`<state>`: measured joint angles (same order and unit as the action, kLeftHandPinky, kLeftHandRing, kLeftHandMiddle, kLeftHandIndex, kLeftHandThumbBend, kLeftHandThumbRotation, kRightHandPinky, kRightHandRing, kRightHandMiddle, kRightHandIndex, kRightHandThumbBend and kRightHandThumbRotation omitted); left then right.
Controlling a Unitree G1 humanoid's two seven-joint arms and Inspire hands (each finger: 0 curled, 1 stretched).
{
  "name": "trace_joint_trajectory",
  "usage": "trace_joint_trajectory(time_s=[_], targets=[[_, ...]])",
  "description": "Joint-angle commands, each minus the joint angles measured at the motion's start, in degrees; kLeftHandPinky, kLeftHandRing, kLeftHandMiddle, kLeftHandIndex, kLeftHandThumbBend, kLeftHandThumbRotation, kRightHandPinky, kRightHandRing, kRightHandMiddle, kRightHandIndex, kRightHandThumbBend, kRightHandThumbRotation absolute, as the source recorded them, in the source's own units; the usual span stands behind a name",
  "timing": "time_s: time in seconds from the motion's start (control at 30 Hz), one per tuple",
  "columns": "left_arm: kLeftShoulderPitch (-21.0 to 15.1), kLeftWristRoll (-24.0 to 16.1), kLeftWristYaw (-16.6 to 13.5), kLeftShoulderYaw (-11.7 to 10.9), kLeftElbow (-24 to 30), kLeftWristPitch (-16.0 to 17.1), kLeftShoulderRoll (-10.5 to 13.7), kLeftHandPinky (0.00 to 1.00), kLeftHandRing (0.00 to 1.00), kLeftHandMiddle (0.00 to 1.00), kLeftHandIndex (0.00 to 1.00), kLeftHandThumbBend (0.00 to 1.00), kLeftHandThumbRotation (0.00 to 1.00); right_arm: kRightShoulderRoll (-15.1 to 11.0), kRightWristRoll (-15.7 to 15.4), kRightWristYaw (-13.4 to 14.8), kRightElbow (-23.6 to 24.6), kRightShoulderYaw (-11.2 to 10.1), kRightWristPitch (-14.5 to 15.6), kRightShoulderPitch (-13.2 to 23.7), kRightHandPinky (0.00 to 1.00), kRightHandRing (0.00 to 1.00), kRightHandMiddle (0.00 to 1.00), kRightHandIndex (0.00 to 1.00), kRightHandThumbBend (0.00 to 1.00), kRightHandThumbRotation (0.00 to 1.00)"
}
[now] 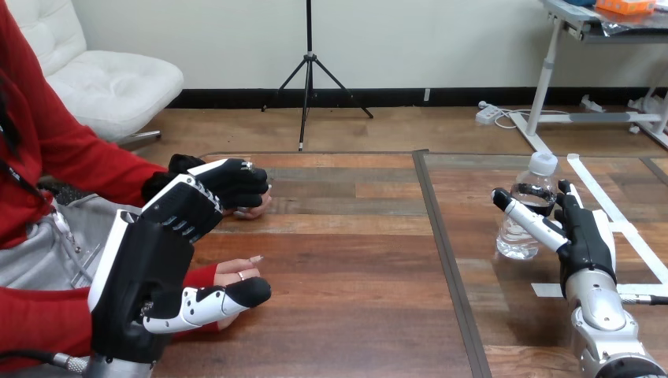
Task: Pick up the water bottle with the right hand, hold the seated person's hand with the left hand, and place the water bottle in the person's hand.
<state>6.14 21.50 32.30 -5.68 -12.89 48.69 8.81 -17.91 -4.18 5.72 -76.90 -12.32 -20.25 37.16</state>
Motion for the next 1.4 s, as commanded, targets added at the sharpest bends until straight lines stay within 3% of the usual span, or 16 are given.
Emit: trace_joint_trajectory(time_s=[0.0, 0.3, 0.63, 0.93, 1.37], targets=[[-0.88, -0.52, -0.59, -0.08, 3.22, 0.36, 0.33, 0.69, 0.73, 0.73, 0.72, 1.0, 0.36, 0.81, 0.78, -0.25, 0.2, -0.77, 0.21, 6.49, 0.97, 1.0, 1.0, 1.0, 1.0, 0.38], [-0.46, 0.37, 0.19, 0.52, 3.79, 0.58, 0.39, 0.68, 0.73, 0.73, 0.72, 1.0, 0.36, 1.4, 0.63, 1.17, 0.09, -0.81, 2.4, 6.99, 0.89, 0.94, 0.95, 0.98, 1.0, 0.26], [0.0, -0.21, -0.14, 0.66, 4.63, 0.9, 0.11, 0.66, 0.71, 0.72, 0.71, 1.0, 0.35, 2.4, 1.49, 3.22, 0.05, -1.92, 3.71, 6.99, 0.75, 0.8, 0.81, 0.81, 0.98, 0.04], [0.63, 0.19, -0.05, 1.04, 5.37, 0.03, -0.02, 0.64, 0.7, 0.71, 0.7, 1.0, 0.36, 2.77, 2.37, 3.24, -0.14, -2.76, 4.78, 6.82, 0.63, 0.65, 0.67, 0.67, 0.94, 0.0], [1.23, 0.18, -0.1, 1.34, 6.11, -0.89, -0.04, 0.62, 0.69, 0.71, 0.7, 1.0, 0.37, 2.82, 3.34, 3.52, -0.22, -3.71, 6.81, 6.47, 0.57, 0.59, 0.59, 0.59, 0.89, 0.0]])
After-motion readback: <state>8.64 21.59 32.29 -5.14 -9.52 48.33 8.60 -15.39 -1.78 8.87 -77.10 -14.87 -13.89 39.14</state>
